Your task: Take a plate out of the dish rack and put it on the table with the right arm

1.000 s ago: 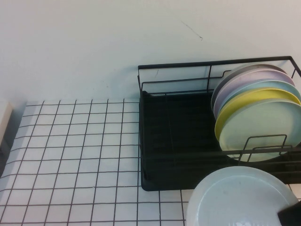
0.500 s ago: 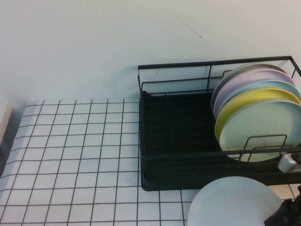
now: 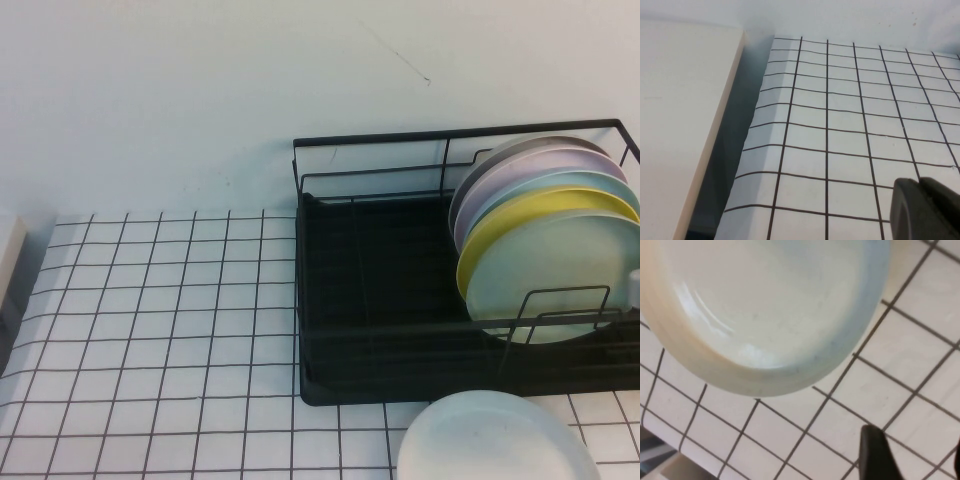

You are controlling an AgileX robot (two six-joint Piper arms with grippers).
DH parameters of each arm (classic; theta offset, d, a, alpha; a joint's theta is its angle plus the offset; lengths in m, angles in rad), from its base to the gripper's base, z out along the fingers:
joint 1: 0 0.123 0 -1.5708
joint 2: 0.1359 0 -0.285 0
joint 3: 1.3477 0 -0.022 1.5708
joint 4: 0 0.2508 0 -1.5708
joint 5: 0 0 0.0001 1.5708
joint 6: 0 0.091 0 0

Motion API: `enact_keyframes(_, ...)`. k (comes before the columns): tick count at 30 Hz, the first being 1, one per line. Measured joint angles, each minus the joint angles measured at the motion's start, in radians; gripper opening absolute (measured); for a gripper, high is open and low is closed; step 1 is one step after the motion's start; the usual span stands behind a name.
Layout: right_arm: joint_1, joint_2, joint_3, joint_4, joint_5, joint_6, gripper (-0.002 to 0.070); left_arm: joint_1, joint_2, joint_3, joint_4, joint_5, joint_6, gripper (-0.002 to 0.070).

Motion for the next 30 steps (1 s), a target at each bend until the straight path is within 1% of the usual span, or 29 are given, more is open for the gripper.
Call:
enact_keyframes(2,0.000,-0.032,-0.028,-0.004,0.006,0.023,0.0304,0.000,0.000,0.000,0.000,0.000,0.000,-0.0003)
enact_keyframes(3,0.000,-0.061,-0.033,0.007,-0.001,0.025,0.0270,0.000,0.000,0.000,0.000,0.000,0.000,-0.0003)
enact_keyframes(7,0.000,-0.255,-0.029,0.096,-0.099,-0.024,0.0080,0.000,0.000,0.000,0.000,0.000,0.000,-0.0003)
enact_keyframes(10,0.000,-0.443,-0.020,0.135,-0.172,-0.050,0.0022,0.000,0.000,0.000,0.000,0.000,0.000,-0.0003)
enact_keyframes(13,0.000,-0.641,-0.016,0.142,-0.224,-0.061,0.0005,0.000,0.000,0.000,0.000,0.000,0.000,-0.0003)
enact_keyframes(20,0.000,-1.022,-0.006,0.151,-0.308,-0.073,-0.0002,0.000,0.000,0.000,0.000,0.000,0.000,-0.0003)
enact_keyframes(25,0.000,-1.263,0.096,0.158,-0.415,-0.075,-0.0002,0.000,0.000,0.000,0.000,0.000,0.000,-0.0003)
enact_keyframes(30,0.000,-1.423,0.198,0.158,-0.433,-0.076,-0.0002,0.000,0.000,0.000,0.000,0.000,0.000,-0.0003)
